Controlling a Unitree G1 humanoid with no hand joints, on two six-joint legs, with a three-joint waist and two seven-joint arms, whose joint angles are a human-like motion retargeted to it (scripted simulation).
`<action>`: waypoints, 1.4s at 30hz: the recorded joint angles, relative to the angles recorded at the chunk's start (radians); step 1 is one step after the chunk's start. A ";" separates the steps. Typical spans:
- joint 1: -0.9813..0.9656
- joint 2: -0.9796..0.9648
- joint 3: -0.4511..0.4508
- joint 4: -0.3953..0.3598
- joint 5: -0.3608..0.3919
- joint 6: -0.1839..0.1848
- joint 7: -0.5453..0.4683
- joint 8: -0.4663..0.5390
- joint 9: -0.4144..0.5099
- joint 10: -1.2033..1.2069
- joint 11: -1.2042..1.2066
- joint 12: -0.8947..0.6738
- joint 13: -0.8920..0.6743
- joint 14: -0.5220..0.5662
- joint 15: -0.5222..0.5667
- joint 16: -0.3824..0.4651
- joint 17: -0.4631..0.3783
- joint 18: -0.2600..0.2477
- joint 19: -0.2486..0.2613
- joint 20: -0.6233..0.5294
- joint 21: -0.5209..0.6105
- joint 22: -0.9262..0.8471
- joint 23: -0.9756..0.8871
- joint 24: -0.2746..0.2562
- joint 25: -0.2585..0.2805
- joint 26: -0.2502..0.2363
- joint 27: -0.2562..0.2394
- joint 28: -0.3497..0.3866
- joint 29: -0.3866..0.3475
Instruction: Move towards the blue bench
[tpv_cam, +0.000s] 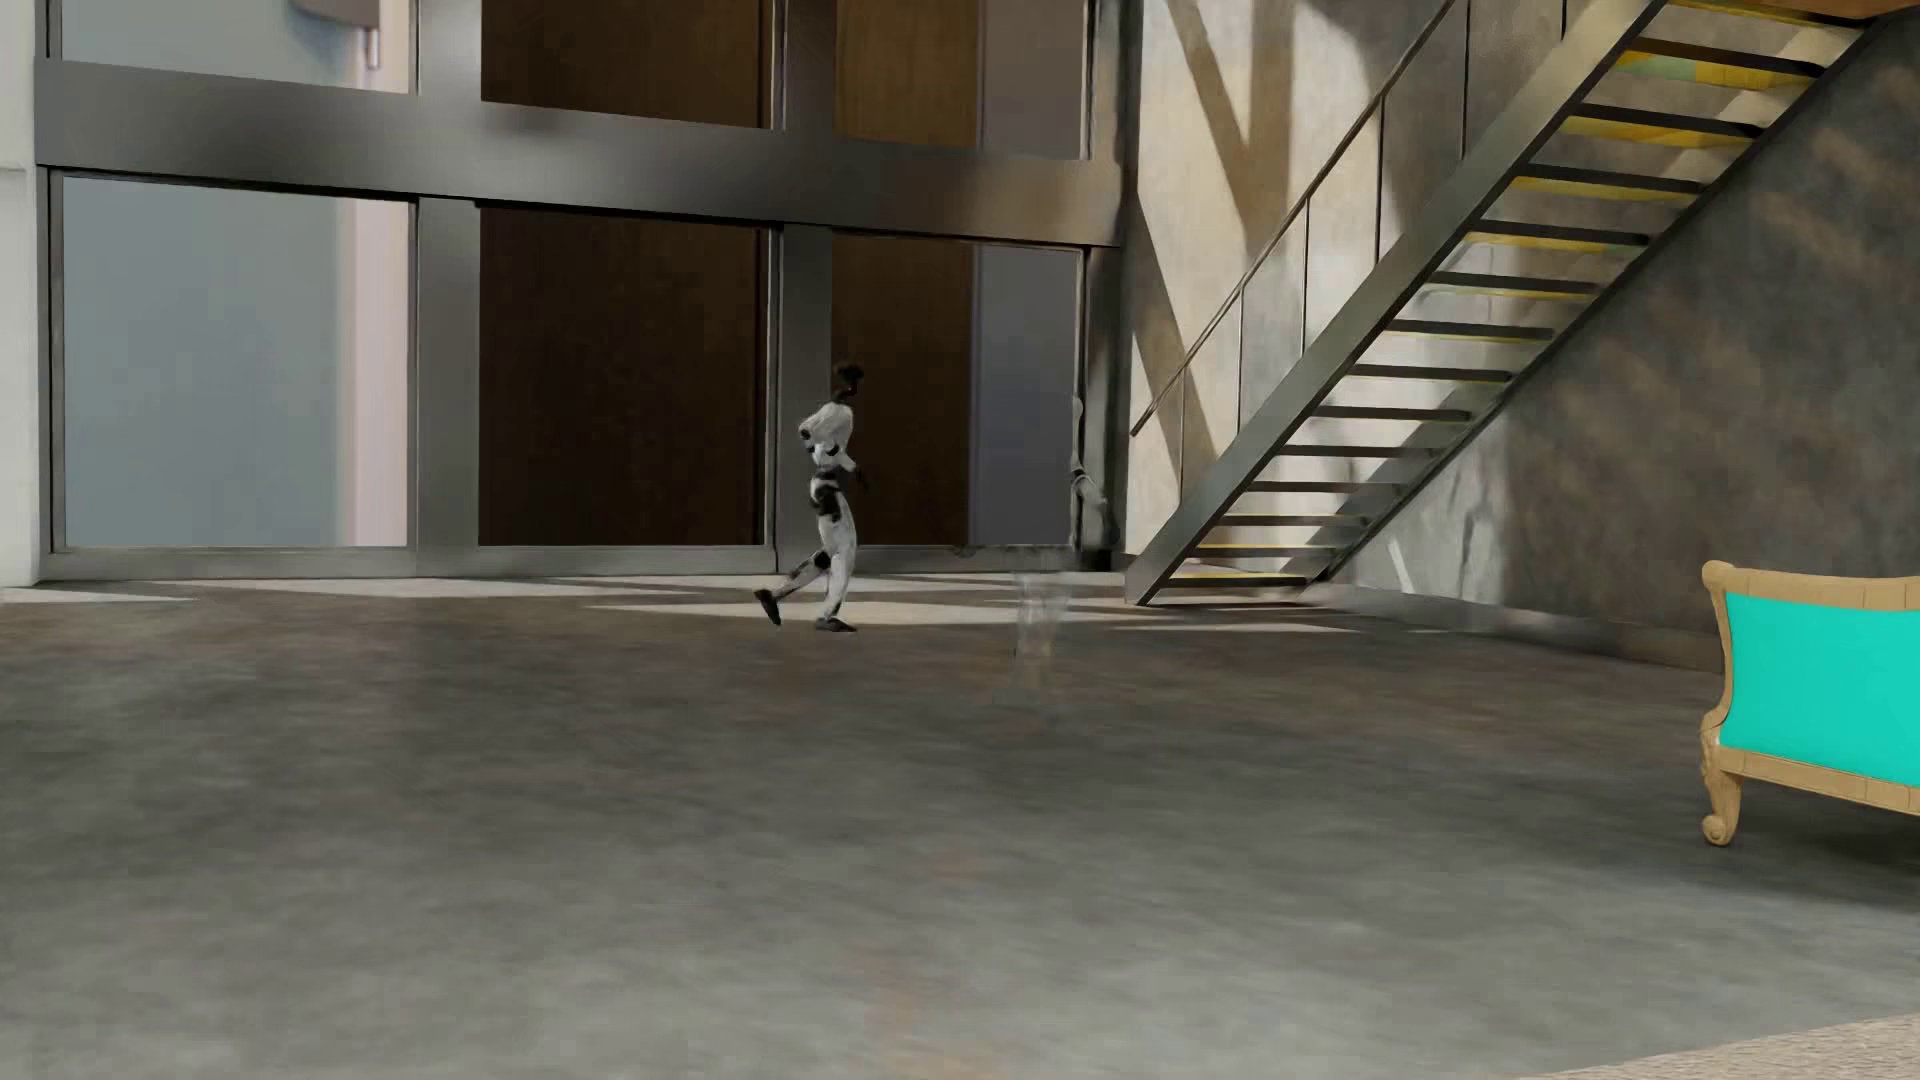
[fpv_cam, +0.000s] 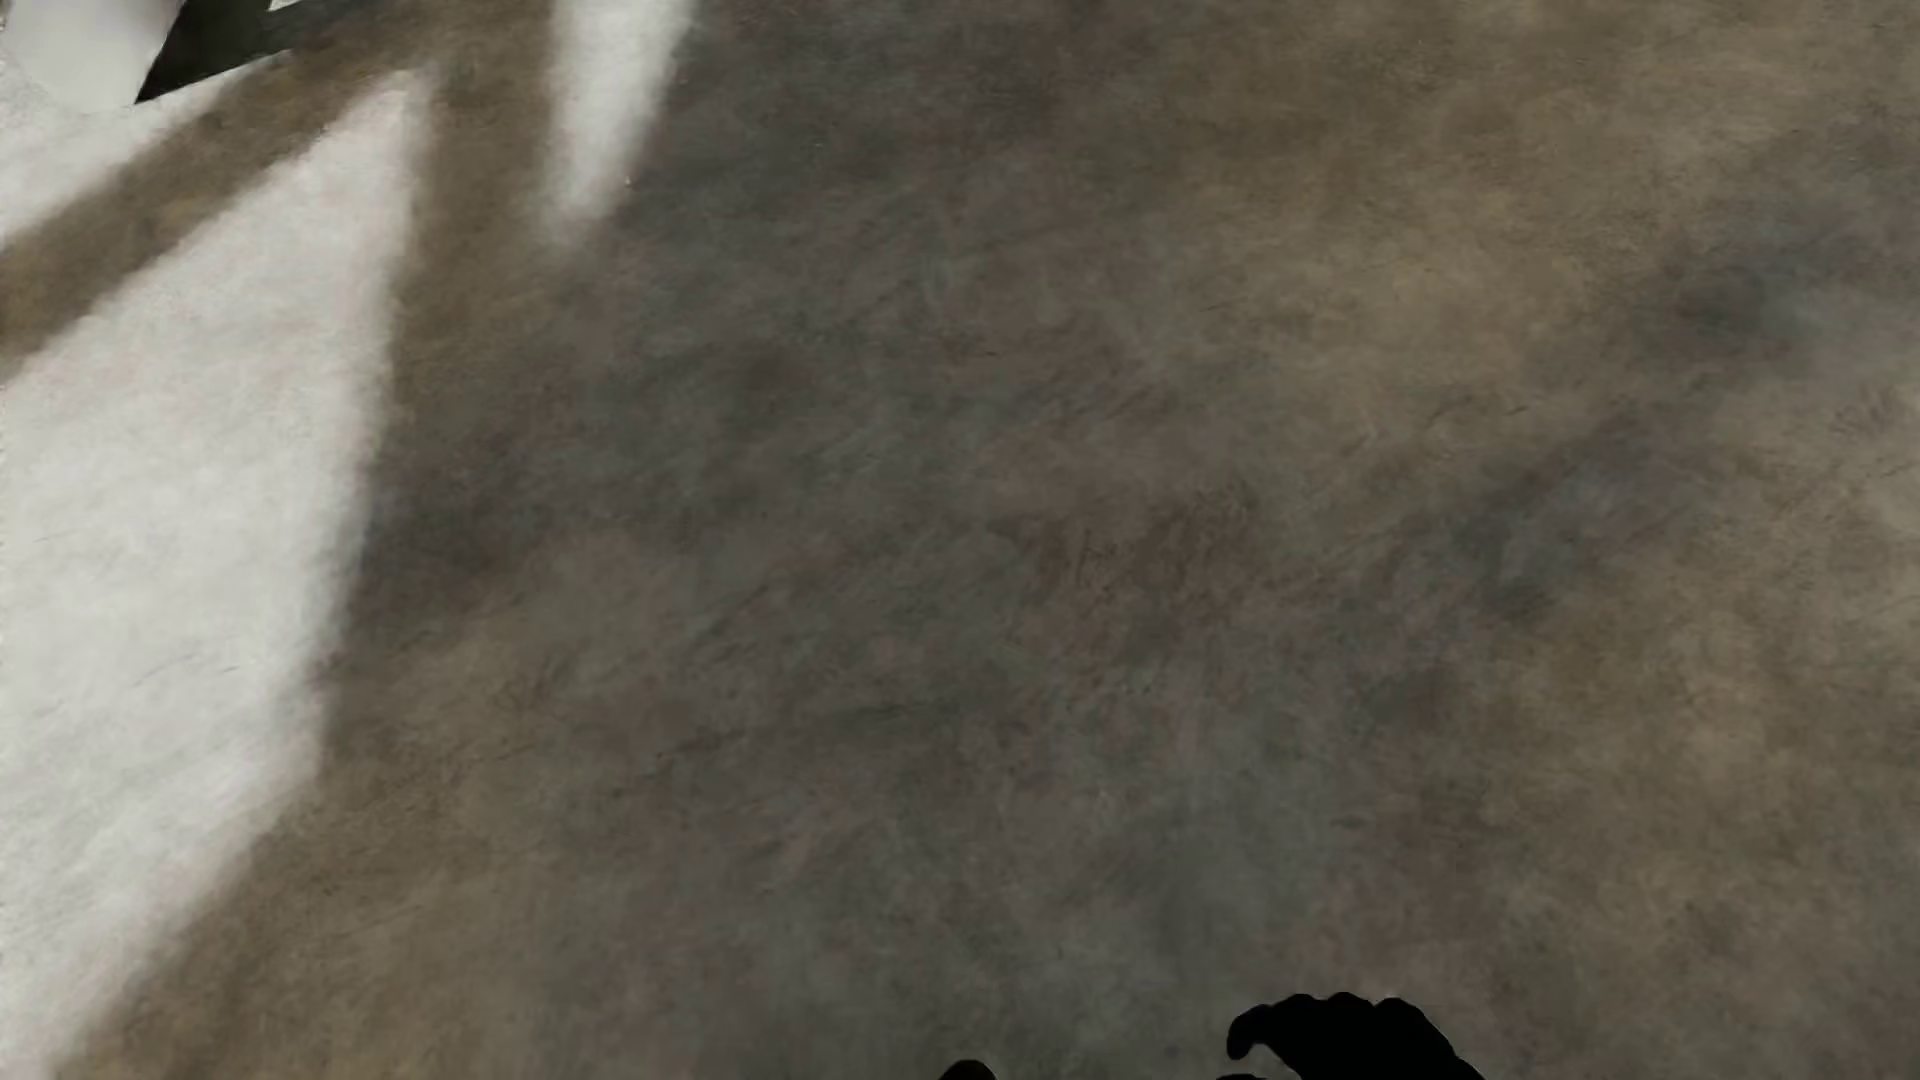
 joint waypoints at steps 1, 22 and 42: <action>-0.070 -0.015 0.002 -0.065 0.018 0.012 -0.121 0.077 0.016 0.186 0.105 -0.017 -0.049 0.001 -0.055 -0.006 -0.044 0.056 -0.001 0.026 0.000 0.021 0.016 0.071 -0.053 0.071 0.027 0.055 0.062; 0.239 -0.461 -0.007 0.036 -0.083 -0.028 0.261 0.501 0.073 -0.616 0.521 -0.399 -0.215 -0.425 0.288 -0.352 0.755 0.092 0.265 -0.061 -0.698 -0.132 0.408 0.002 -0.446 -0.099 0.282 0.137 0.273; -0.372 0.396 0.128 0.073 0.138 0.086 0.166 0.616 0.049 -0.768 -0.113 -0.023 -0.782 -0.059 0.008 -0.441 0.681 0.195 0.195 0.187 0.001 0.449 0.792 -0.179 -0.325 0.153 -0.049 0.193 -0.065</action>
